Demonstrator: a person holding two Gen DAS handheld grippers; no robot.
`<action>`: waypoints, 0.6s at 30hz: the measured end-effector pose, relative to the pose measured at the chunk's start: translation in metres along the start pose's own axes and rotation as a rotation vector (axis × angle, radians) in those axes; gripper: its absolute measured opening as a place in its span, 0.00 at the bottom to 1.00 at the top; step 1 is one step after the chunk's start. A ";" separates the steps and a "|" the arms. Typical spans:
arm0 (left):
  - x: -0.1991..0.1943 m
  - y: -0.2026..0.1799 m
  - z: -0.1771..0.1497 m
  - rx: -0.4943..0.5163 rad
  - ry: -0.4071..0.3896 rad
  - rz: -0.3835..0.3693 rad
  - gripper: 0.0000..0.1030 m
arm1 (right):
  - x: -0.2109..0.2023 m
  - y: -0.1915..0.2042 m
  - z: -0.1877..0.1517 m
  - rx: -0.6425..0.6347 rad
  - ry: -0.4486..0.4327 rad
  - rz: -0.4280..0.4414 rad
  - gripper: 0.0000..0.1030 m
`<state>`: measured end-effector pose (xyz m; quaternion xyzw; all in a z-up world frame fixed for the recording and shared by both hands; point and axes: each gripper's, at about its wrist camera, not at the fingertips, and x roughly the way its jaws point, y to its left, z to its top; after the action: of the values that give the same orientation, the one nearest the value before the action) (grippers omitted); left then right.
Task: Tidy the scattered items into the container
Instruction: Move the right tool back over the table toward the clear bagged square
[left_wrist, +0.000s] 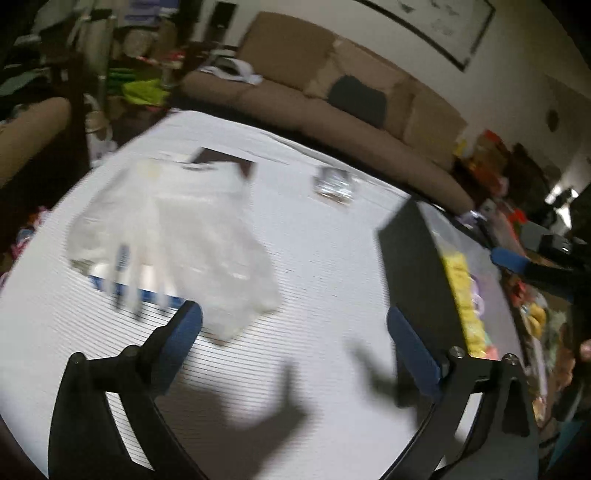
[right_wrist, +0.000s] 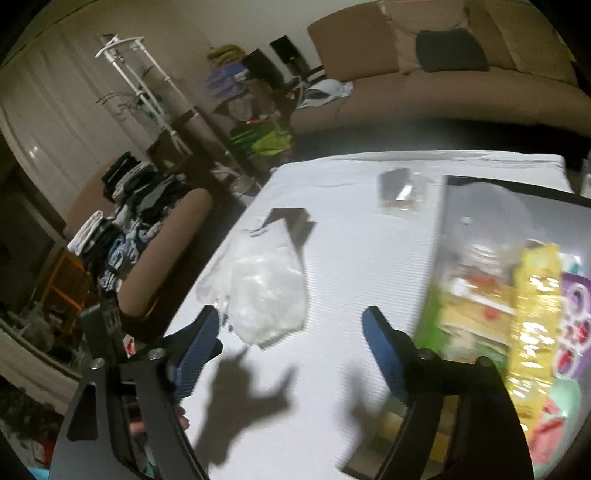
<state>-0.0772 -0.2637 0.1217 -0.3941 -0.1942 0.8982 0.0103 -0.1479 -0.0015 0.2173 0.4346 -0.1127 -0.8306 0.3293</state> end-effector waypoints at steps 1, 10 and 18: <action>0.002 0.005 0.002 -0.004 -0.003 0.025 1.00 | 0.011 0.005 0.001 -0.006 0.007 -0.010 0.93; 0.016 0.040 0.010 0.007 -0.035 0.213 1.00 | 0.080 0.022 -0.004 -0.067 0.020 -0.181 1.00; 0.024 0.057 0.012 -0.014 -0.043 0.255 1.00 | 0.118 0.021 -0.012 -0.089 0.044 -0.246 1.00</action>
<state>-0.0947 -0.3166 0.0915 -0.3962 -0.1491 0.8991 -0.1111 -0.1764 -0.0920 0.1435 0.4481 -0.0145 -0.8592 0.2464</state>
